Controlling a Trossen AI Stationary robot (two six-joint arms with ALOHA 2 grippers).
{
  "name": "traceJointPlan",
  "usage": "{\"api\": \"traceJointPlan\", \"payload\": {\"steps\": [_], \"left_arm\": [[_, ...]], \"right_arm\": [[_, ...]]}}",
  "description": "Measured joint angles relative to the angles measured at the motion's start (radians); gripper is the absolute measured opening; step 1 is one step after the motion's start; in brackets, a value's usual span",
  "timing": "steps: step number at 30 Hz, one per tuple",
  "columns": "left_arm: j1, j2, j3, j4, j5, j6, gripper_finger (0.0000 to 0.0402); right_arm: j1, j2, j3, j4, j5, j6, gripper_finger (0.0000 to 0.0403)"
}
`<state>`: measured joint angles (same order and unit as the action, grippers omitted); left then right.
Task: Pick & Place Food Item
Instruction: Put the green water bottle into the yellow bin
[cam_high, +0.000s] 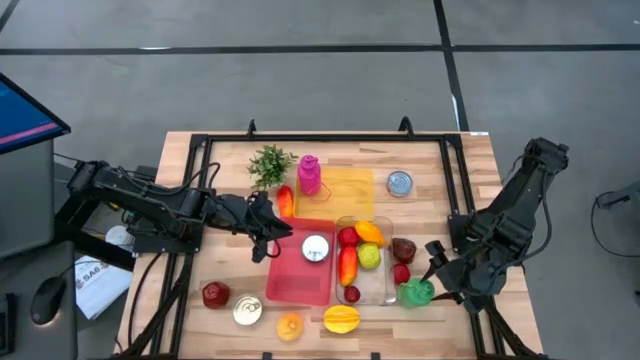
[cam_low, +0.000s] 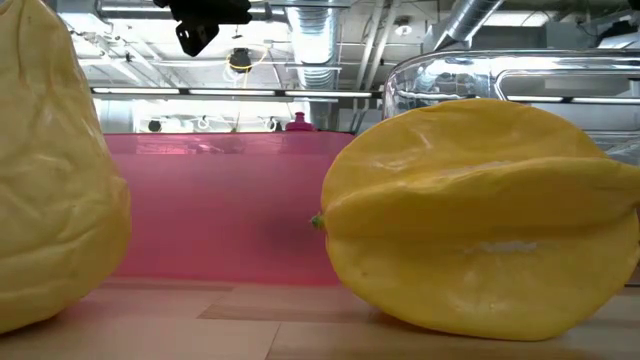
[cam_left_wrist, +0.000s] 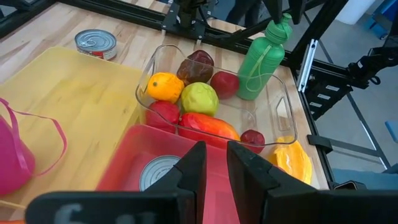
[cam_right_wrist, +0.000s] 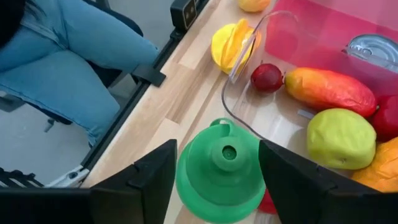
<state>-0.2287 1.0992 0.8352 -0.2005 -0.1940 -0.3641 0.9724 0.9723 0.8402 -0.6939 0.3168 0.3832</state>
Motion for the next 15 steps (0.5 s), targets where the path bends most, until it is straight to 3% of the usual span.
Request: {"api": "traceJointPlan", "payload": {"steps": [15], "left_arm": [[0.0,0.0,0.0,0.0,0.0,-0.006,0.0053]], "right_arm": [[0.001,-0.017,0.0,0.016,0.002,0.009,0.0143]]}}
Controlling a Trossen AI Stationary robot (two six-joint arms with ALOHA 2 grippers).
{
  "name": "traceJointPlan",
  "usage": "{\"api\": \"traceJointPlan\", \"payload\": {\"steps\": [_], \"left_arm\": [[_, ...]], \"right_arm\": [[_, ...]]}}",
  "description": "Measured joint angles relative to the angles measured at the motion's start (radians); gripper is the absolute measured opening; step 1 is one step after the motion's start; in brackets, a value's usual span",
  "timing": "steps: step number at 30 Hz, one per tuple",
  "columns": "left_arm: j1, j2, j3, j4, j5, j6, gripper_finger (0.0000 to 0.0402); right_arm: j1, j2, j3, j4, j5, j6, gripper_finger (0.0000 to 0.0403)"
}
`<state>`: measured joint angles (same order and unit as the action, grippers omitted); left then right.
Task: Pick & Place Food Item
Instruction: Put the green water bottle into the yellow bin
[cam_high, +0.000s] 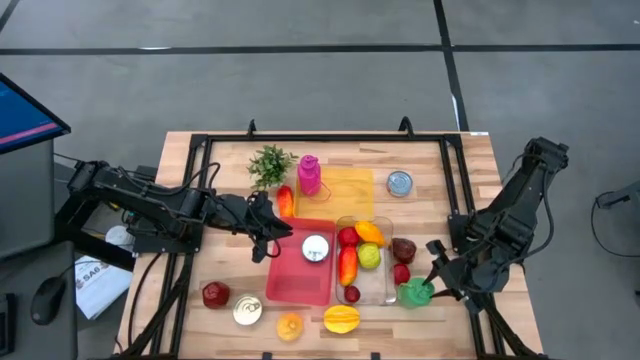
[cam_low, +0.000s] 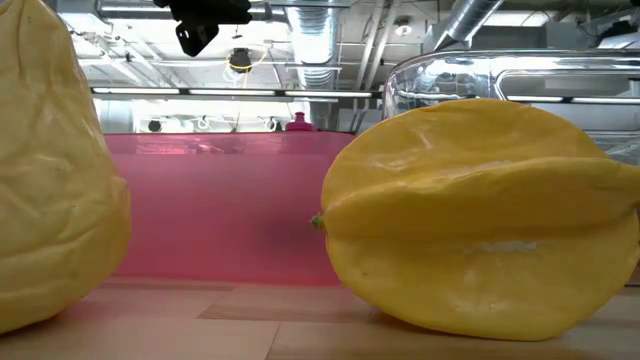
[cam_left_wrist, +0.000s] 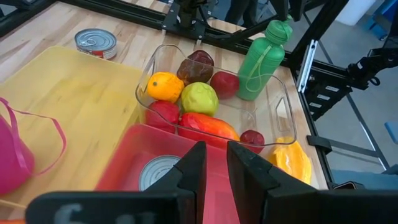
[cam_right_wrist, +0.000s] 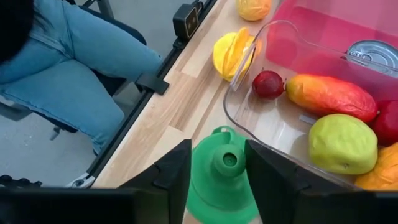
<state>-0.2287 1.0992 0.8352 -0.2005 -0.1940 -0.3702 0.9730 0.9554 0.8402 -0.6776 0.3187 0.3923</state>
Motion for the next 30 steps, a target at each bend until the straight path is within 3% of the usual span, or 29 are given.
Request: {"api": "traceJointPlan", "payload": {"steps": [9,30], "left_arm": [[0.0,0.0,0.0,0.0,0.0,-0.004,0.0053],[0.0,0.0,0.0,0.0,0.0,-0.004,0.0053]], "right_arm": [[-0.001,0.0,0.0,-0.014,0.0,0.0,0.0134],[0.0,0.0,0.0,-0.011,0.009,0.0,0.0037]]}}
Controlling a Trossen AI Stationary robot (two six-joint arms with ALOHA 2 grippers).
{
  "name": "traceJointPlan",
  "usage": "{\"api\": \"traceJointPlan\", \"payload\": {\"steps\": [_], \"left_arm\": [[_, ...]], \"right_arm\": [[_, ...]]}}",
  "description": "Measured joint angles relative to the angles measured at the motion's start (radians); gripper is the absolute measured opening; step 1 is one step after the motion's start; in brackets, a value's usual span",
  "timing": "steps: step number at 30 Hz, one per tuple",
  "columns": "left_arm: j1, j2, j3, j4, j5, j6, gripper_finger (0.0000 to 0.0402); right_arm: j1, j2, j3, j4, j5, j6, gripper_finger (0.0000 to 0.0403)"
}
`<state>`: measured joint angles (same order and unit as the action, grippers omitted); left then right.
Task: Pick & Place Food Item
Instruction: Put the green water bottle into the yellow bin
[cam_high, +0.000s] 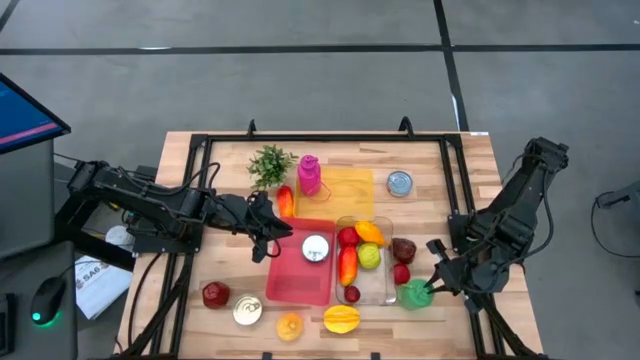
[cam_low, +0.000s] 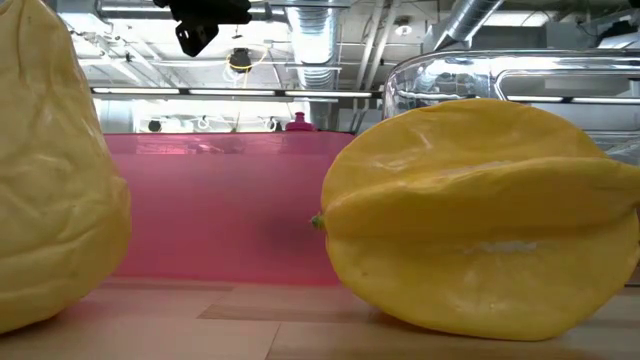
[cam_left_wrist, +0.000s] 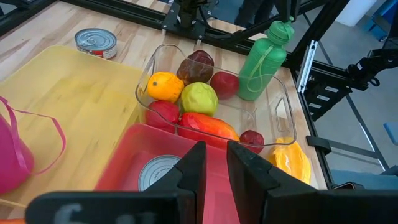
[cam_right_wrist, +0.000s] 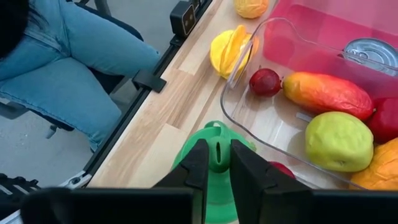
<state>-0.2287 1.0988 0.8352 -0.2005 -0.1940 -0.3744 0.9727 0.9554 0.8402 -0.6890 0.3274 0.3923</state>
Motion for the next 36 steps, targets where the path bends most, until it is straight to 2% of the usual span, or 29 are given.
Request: {"api": "traceJointPlan", "payload": {"steps": [5,14,18,21,25,34,36], "left_arm": [[0.0,0.0,0.0,0.0,0.0,0.0,0.0053],[0.0,0.0,0.0,0.0,0.0,0.001,0.0053],[0.0,0.0,0.0,0.0,0.0,0.002,0.0053],[0.0,0.0,0.0,0.0,0.0,0.037,0.0053],[0.0,0.0,0.0,0.0,0.0,0.086,0.0053],[0.0,0.0,0.0,0.0,0.0,0.09,0.0053],[0.0,0.0,0.0,0.0,0.0,0.09,0.0053]], "right_arm": [[0.0,0.0,0.039,-0.017,0.011,0.0,0.0035],[-0.022,0.0,0.22,-0.067,0.015,0.011,0.0033],[-0.078,0.0,0.29,-0.084,0.076,-0.016,0.0032],[-0.148,0.0,0.323,-0.089,0.143,-0.05,0.0033],[-0.278,0.0,0.345,-0.07,0.171,-0.11,0.0033],[-0.603,0.012,0.367,0.013,0.166,-0.265,0.0032],[-0.679,0.033,0.367,0.035,0.126,-0.303,0.0032]]}}
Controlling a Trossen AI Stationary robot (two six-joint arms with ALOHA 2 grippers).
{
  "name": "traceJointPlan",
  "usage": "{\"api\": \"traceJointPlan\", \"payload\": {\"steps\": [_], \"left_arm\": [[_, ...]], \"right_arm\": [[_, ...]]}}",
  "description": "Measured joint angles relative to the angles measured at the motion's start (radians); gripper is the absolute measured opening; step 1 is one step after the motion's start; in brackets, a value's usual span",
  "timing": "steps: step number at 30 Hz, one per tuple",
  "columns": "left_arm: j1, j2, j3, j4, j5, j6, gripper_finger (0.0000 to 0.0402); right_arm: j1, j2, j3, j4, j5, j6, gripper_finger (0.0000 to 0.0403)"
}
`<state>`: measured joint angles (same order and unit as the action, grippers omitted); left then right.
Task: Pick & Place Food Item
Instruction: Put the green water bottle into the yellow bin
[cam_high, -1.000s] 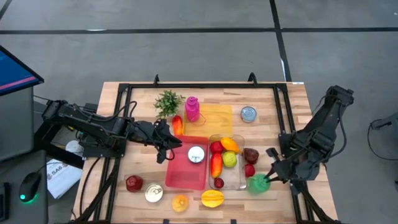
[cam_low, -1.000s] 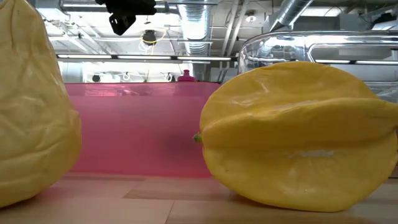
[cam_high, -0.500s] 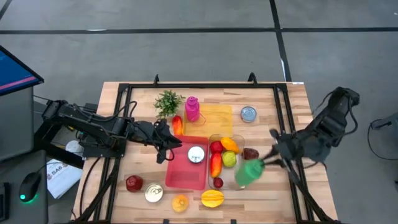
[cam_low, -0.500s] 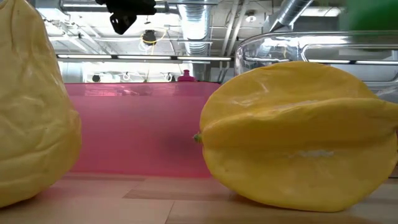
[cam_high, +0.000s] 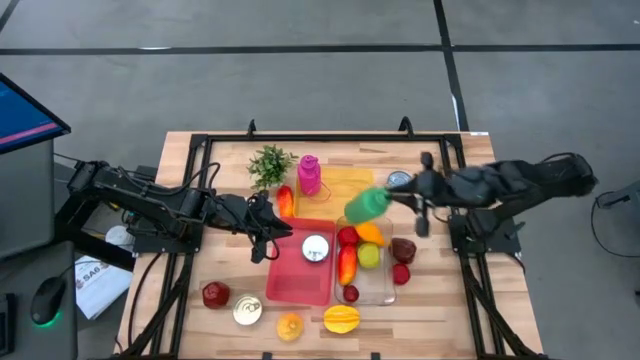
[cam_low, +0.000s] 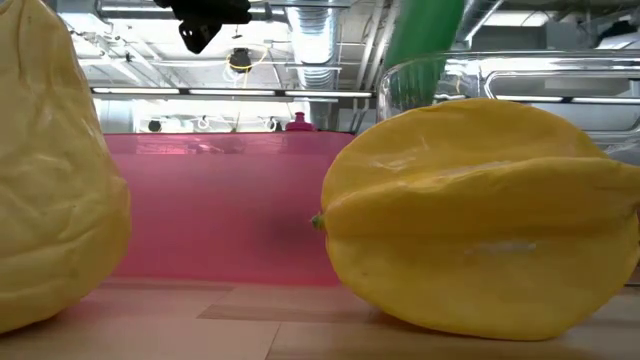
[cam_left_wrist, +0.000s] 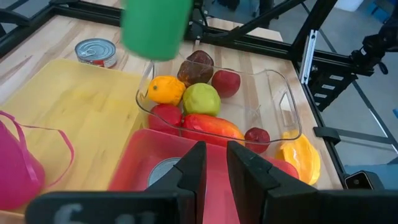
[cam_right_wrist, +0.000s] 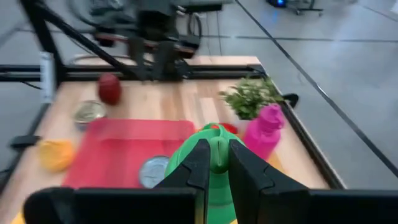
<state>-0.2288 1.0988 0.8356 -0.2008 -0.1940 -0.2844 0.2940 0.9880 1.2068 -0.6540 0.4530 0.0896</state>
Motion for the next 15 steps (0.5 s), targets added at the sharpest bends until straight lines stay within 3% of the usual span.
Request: {"api": "traceJointPlan", "payload": {"steps": [5,10,15], "left_arm": [[0.0,0.0,0.0,0.0,0.0,0.0,0.0053],[0.0,0.0,0.0,0.0,0.0,0.0,0.0053],[0.0,0.0,0.0,0.0,0.0,0.0,0.0053]], "right_arm": [[-0.193,0.091,0.0,0.075,-0.16,-0.074,0.0032],[-0.357,0.184,-0.001,0.096,-0.213,-0.095,0.0032],[-0.481,0.265,-0.001,0.163,-0.354,-0.127,0.0032]]}}
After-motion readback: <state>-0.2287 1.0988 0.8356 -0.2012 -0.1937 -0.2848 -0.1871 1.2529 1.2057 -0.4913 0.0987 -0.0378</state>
